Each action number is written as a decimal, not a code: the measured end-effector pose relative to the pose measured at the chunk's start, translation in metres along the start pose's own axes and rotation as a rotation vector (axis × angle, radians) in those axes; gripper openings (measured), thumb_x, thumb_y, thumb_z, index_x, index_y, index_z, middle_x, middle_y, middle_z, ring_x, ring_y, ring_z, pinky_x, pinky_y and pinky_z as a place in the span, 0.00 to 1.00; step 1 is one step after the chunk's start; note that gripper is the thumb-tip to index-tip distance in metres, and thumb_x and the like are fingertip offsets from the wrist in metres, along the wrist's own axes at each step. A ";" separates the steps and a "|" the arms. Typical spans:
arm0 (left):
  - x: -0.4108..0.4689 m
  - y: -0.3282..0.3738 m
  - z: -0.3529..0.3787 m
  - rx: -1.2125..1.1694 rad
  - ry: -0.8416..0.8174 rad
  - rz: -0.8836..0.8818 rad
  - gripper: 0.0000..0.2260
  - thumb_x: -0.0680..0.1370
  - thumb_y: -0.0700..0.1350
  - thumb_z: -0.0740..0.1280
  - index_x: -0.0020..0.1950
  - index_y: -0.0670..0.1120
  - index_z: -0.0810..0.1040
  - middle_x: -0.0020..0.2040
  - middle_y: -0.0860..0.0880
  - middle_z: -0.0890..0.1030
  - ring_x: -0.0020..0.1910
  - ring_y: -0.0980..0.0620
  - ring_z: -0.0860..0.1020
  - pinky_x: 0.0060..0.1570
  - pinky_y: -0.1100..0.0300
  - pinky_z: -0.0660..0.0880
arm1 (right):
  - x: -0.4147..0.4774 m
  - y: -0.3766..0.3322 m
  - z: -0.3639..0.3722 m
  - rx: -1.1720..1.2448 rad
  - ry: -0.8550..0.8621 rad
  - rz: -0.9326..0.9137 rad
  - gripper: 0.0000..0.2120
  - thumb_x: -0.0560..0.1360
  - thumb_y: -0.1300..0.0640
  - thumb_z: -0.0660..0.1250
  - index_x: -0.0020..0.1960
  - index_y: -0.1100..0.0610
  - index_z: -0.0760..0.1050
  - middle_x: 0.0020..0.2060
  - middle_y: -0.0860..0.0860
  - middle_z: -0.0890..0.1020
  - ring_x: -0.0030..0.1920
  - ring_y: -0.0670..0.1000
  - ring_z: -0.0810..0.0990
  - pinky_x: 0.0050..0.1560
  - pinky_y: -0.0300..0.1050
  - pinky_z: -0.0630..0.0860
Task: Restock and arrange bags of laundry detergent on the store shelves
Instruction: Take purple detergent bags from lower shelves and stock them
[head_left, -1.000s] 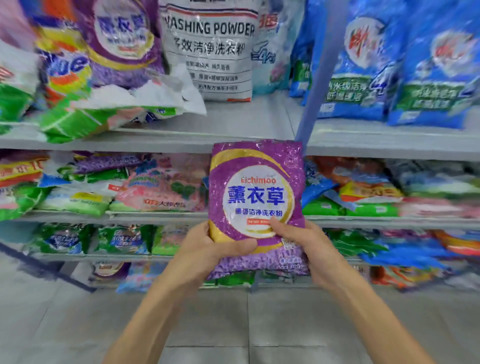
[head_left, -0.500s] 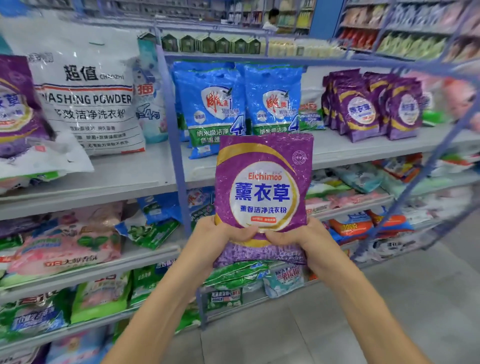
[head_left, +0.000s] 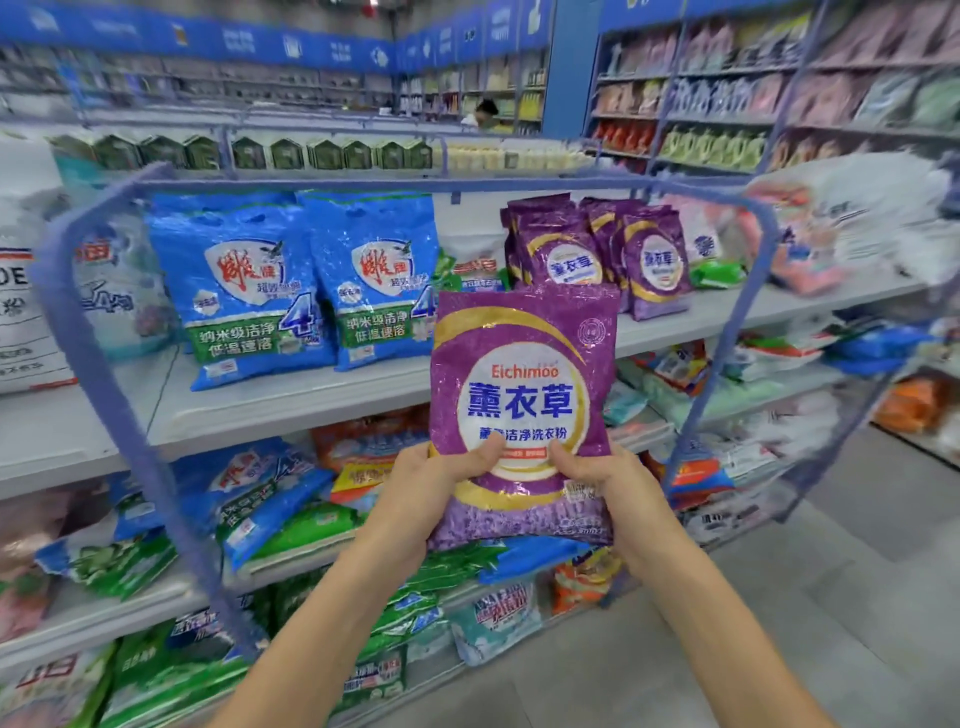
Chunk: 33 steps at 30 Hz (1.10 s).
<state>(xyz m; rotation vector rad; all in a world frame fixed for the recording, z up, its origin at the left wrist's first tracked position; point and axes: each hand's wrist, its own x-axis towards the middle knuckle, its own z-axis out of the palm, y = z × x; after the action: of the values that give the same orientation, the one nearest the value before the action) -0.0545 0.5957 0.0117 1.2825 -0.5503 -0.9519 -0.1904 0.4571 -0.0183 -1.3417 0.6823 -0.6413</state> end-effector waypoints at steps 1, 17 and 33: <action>0.007 -0.002 0.009 0.003 0.000 -0.003 0.08 0.75 0.43 0.75 0.53 0.45 0.86 0.51 0.46 0.88 0.51 0.46 0.86 0.61 0.46 0.78 | 0.004 0.001 -0.010 0.009 -0.002 0.000 0.44 0.48 0.31 0.83 0.59 0.52 0.83 0.54 0.51 0.87 0.59 0.59 0.84 0.65 0.70 0.74; 0.207 0.005 0.116 -0.092 0.006 -0.021 0.12 0.76 0.47 0.74 0.57 0.44 0.83 0.49 0.42 0.87 0.47 0.43 0.87 0.47 0.51 0.82 | 0.169 -0.041 -0.138 -0.032 0.001 -0.036 0.16 0.76 0.53 0.75 0.61 0.56 0.82 0.54 0.51 0.87 0.57 0.53 0.86 0.66 0.59 0.77; 0.395 0.021 0.188 -0.066 0.239 0.182 0.11 0.80 0.44 0.72 0.62 0.45 0.81 0.51 0.48 0.88 0.49 0.47 0.87 0.51 0.48 0.83 | 0.375 -0.079 -0.212 -0.252 0.025 -0.218 0.14 0.76 0.57 0.75 0.60 0.55 0.78 0.49 0.45 0.87 0.50 0.43 0.86 0.49 0.39 0.82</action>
<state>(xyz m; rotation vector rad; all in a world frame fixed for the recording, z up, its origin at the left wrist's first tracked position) 0.0083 0.1625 0.0153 1.2436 -0.4371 -0.6503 -0.1085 0.0277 0.0119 -1.6602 0.6575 -0.7660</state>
